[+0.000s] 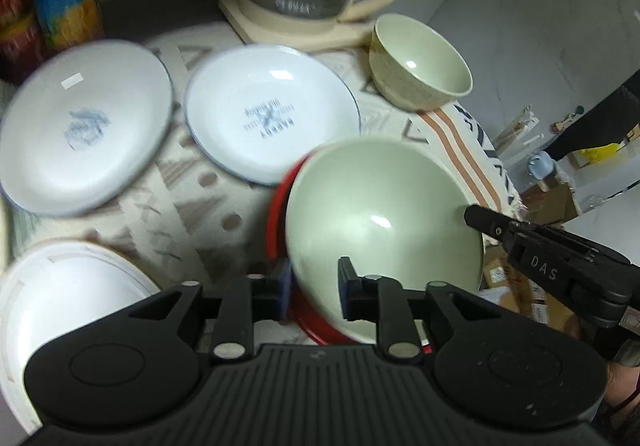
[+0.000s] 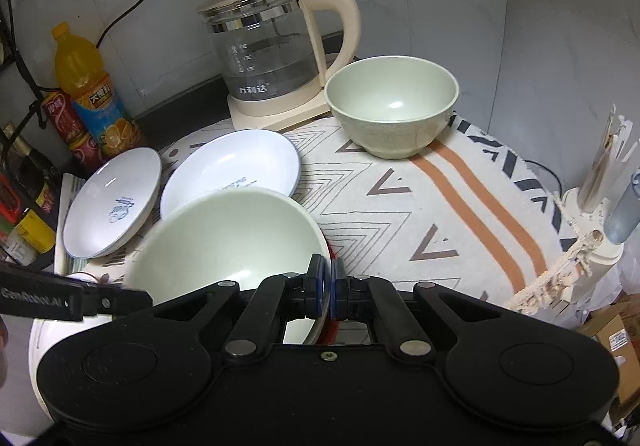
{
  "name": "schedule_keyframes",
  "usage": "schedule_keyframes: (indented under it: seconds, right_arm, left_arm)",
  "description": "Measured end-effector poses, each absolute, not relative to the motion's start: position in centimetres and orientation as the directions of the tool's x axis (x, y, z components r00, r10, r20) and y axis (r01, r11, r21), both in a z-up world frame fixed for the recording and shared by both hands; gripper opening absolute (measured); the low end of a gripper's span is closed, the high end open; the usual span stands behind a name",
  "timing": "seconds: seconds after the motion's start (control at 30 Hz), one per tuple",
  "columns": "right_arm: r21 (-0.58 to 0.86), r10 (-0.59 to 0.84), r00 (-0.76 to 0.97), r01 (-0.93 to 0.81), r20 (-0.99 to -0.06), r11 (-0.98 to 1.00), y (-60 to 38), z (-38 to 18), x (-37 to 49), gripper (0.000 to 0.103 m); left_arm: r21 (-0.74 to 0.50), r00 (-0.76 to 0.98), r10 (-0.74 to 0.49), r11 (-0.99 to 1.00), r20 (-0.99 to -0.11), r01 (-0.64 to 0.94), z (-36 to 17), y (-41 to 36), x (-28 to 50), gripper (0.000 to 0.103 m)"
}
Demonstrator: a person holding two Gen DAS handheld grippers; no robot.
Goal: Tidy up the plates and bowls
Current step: 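Lower the large green bowl into the red-and-black bowl and open both grippers, then move both grippers to the smaller pale green bowl by the kettle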
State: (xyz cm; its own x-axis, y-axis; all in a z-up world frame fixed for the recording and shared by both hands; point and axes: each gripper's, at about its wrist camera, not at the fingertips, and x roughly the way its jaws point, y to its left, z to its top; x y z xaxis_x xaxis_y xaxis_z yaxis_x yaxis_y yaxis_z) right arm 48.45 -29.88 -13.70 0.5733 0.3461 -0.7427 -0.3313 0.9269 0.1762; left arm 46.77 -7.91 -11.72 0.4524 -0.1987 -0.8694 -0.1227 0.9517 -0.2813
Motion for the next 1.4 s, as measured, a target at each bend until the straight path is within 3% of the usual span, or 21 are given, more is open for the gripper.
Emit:
schedule_keyframes:
  seconds: [0.27,0.33,0.5,0.6,0.67,0.73,0.87,1.4]
  right_arm:
    - [0.167,0.336,0.579,-0.326,-0.743,0.931,-29.8,-13.1,48.4,0.005]
    - [0.193,0.363,0.581,-0.335,-0.729,0.922,-30.1,-12.4,48.2,0.008]
    - [0.199,0.362,0.619,-0.318,-0.697,0.927,-30.6,-10.6,48.0,0.066]
    - [0.201,0.356,0.650,-0.303,-0.671,0.932,-31.2,-9.5,47.9,0.087]
    - [0.201,0.354,0.663,-0.299,-0.659,0.933,-31.7,-9.0,48.1,0.095]
    - [0.207,0.354,0.665,-0.293,-0.657,0.934,-32.1,-8.8,48.4,0.097]
    - [0.214,0.353,0.669,-0.284,-0.654,0.935,-33.0,-8.4,49.2,0.102]
    - [0.227,0.343,0.684,-0.257,-0.644,0.939,-36.4,-7.7,55.0,0.102]
  left_arm:
    - [-0.276,0.496,-0.179,0.953,-0.850,-0.128,-9.9,-7.2,46.7,0.033]
    - [-0.273,0.505,-0.170,0.952,-0.846,-0.138,-9.5,-7.1,46.7,0.046]
    - [-0.255,0.536,-0.140,0.956,-0.832,-0.145,-8.5,-7.3,47.0,0.060]
    - [-0.250,0.556,-0.123,0.955,-0.822,-0.158,-7.8,-7.5,47.4,0.073]
    - [-0.244,0.574,-0.116,0.958,-0.811,-0.152,-7.3,-7.7,47.6,0.081]
    - [-0.218,0.581,-0.099,0.966,-0.808,-0.138,-6.9,-8.2,48.0,0.088]
    - [-0.240,0.565,-0.121,0.961,-0.816,-0.141,-6.8,-8.6,49.2,0.088]
    - [-0.257,0.603,-0.130,0.958,-0.787,-0.129,-5.7,-12.1,55.2,0.088]
